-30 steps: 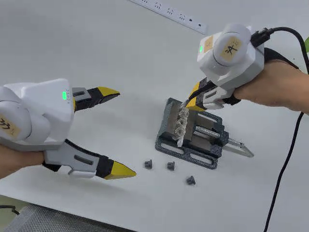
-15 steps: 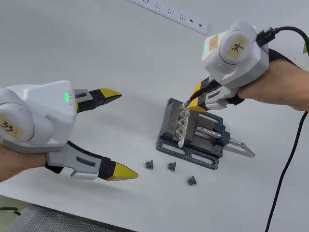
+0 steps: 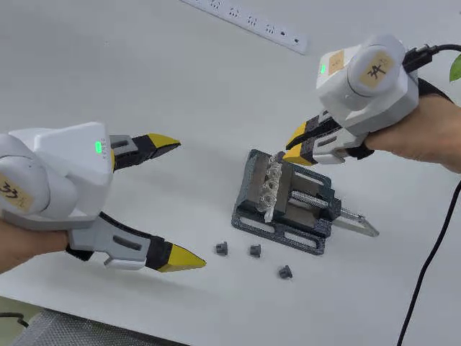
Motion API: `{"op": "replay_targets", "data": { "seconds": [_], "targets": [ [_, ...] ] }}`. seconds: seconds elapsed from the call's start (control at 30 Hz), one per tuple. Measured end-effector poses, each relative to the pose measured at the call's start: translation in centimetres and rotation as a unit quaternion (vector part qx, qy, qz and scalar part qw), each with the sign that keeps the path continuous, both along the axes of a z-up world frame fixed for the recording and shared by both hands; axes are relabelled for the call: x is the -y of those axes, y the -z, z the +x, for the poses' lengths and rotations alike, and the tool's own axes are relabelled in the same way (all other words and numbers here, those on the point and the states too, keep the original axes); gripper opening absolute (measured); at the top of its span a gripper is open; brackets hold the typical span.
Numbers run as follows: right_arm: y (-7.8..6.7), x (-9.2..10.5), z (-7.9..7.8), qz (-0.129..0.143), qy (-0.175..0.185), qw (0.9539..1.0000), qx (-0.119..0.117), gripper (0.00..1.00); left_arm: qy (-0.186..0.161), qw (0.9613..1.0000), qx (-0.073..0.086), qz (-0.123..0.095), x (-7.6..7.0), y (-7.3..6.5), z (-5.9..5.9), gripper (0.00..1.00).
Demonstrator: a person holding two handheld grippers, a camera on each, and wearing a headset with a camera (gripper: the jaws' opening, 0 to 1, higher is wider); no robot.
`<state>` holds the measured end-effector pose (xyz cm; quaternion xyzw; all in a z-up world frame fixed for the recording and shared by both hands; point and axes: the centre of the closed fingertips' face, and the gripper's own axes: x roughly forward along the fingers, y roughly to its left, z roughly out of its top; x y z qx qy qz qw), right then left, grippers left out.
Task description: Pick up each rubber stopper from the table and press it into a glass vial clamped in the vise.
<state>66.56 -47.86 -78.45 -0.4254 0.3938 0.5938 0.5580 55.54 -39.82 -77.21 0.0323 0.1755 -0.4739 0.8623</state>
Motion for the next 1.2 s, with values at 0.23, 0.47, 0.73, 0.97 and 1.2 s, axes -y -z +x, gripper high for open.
{"op": "replay_targets", "data": {
  "seconds": [0.23, 0.47, 0.73, 0.97, 1.2],
  "targets": [
    [0.5, 0.0, -0.4, -0.002, -0.006, 1.0, -0.003, 0.01, 0.002, 1.0, 0.0, -0.001, 0.2, -0.1, 0.0, 0.95],
    [0.6, -0.1, -0.2, -0.001, -0.004, 1.0, -0.007, 0.0, 0.002, 1.0, 0.0, 0.0, 0.2, 0.0, 0.0, 0.95],
    [0.8, 0.0, -0.2, -0.003, -0.004, 0.9999, -0.009, 0.0, 0.0, 1.0, -0.001, -0.003, 0.2, 0.0, 0.1, 0.95],
    [1.2, 0.0, 0.1, -0.004, -0.003, 1.0, -0.008, 0.0, -0.002, 1.0, 0.0, -0.004, 0.1, -0.1, 0.1, 0.95],
    [1.2, -0.2, 0.1, -0.008, -0.011, 0.9999, -0.005, 0.0, -0.004, 1.0, 0.0, -0.005, 0.0, -0.1, 0.2, 0.95]
  ]
}}
